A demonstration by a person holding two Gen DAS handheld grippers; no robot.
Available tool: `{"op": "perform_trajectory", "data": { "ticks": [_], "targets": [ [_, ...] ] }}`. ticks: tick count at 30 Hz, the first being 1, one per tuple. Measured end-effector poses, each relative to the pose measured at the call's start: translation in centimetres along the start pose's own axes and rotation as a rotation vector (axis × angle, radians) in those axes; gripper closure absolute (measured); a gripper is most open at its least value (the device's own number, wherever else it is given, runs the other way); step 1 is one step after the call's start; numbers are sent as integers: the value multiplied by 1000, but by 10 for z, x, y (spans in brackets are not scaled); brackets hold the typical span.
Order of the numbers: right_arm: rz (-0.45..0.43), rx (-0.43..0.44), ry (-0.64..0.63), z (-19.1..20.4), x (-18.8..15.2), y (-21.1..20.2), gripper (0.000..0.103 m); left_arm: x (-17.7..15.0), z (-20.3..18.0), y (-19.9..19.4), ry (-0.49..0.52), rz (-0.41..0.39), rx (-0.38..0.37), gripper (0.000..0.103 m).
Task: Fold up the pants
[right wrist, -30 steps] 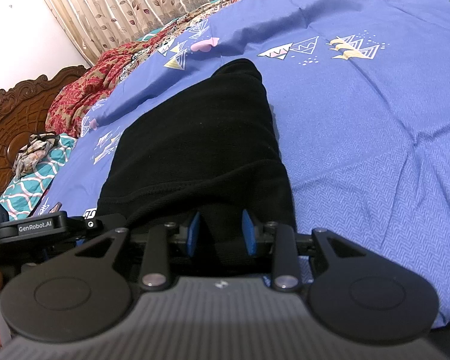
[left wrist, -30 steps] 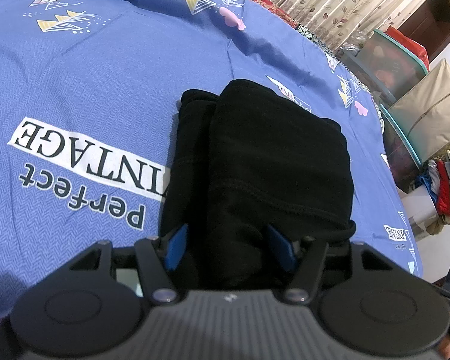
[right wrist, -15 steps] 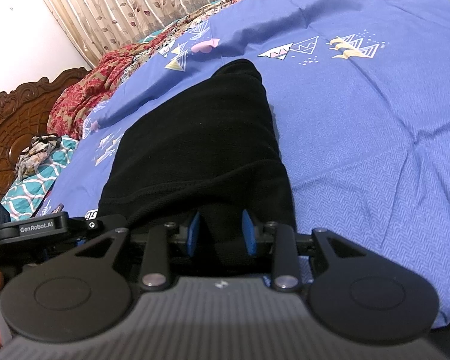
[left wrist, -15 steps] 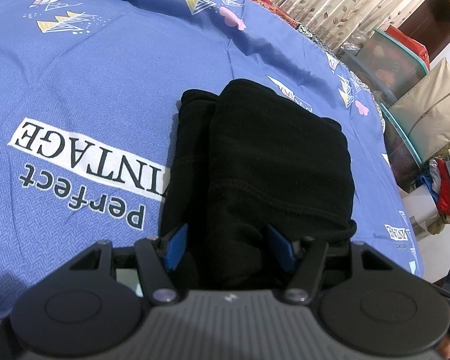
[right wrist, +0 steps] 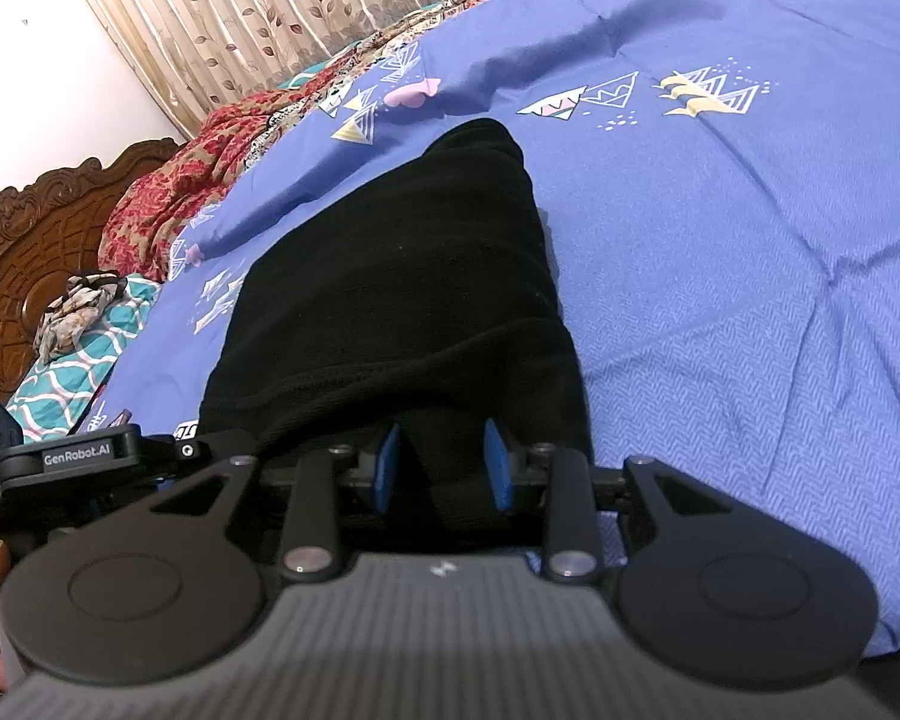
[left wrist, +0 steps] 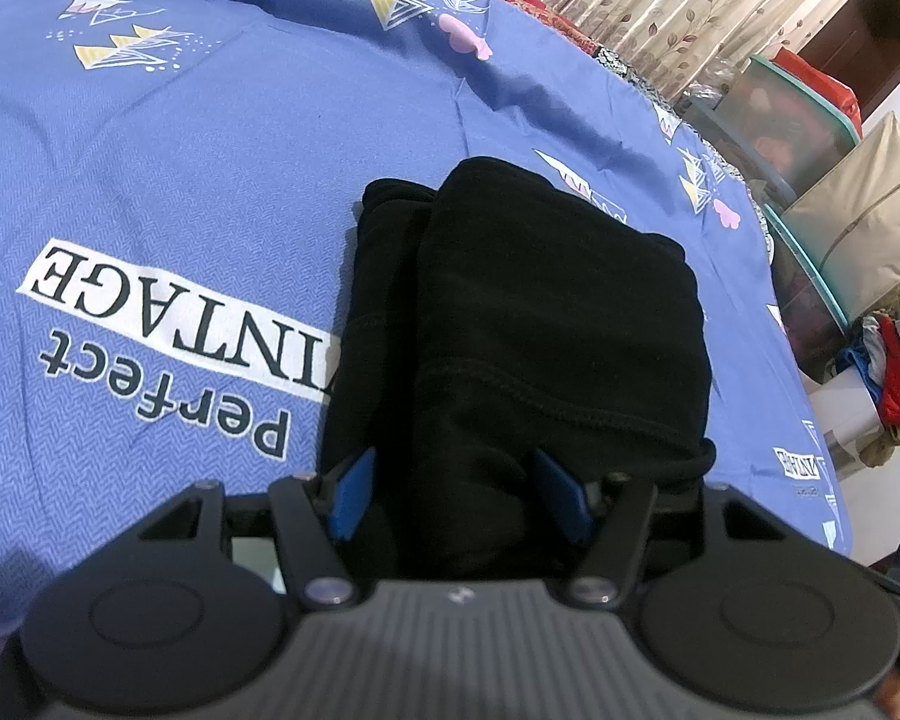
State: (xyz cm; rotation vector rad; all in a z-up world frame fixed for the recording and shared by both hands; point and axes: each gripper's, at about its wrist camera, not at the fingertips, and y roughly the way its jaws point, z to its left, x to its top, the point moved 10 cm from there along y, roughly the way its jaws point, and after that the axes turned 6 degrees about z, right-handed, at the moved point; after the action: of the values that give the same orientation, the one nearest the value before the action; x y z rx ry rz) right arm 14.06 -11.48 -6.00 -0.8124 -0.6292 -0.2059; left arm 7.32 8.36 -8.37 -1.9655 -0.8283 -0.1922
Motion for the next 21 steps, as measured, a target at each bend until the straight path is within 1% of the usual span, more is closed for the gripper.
{"op": "perform_trajectory", "data": {
  "ticks": [21],
  "targets": [
    [1, -10, -3, 1, 0, 0, 69, 0, 1, -1, -1, -4, -10, 44]
  ]
}}
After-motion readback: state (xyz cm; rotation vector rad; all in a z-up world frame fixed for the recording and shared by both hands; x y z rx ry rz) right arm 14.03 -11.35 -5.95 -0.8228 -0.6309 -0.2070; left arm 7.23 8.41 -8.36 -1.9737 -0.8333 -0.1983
